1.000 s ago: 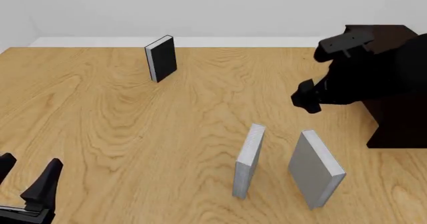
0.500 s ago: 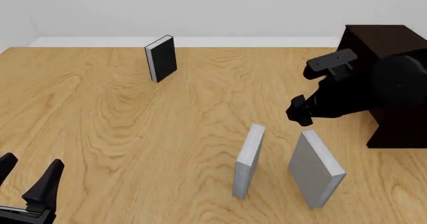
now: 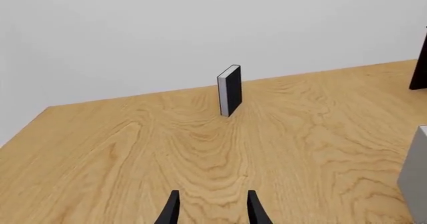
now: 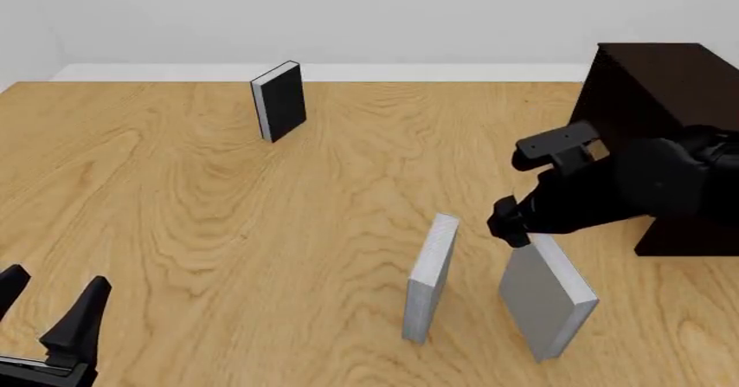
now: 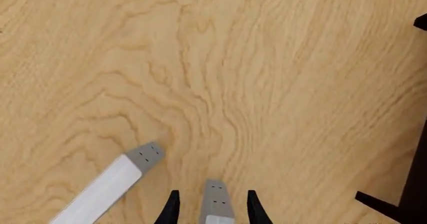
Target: Pick up the book on the right and place it on the cabinet shelf.
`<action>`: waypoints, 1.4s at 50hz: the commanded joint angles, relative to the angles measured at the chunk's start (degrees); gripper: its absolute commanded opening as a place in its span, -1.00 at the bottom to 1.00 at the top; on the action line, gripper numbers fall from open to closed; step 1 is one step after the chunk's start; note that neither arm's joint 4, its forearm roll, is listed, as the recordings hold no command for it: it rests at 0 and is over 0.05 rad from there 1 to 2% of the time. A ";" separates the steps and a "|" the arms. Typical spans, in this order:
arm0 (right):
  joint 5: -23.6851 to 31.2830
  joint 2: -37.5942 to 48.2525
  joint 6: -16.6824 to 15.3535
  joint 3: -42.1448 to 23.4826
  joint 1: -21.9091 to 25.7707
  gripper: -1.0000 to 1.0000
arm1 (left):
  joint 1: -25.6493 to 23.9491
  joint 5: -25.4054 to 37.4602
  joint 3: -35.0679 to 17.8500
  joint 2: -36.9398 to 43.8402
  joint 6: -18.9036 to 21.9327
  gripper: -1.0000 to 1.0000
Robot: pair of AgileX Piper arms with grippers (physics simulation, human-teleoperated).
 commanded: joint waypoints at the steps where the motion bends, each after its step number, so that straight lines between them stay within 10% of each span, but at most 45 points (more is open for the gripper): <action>1: -1.96 1.06 0.10 2.44 -0.06 1.00 | 0.11 0.20 0.00 0.00 0.24 1.00; 53: -5.06 1.91 -2.23 7.95 -1.63 1.00 | -0.37 0.81 0.01 0.00 0.65 1.00; 54: -4.95 1.82 -2.18 8.05 -1.32 -1.00 | -0.37 0.85 0.01 0.00 0.54 1.00; 70: -3.06 0.64 -6.32 5.88 -3.58 -1.00 | -0.62 0.95 0.01 0.02 0.46 1.00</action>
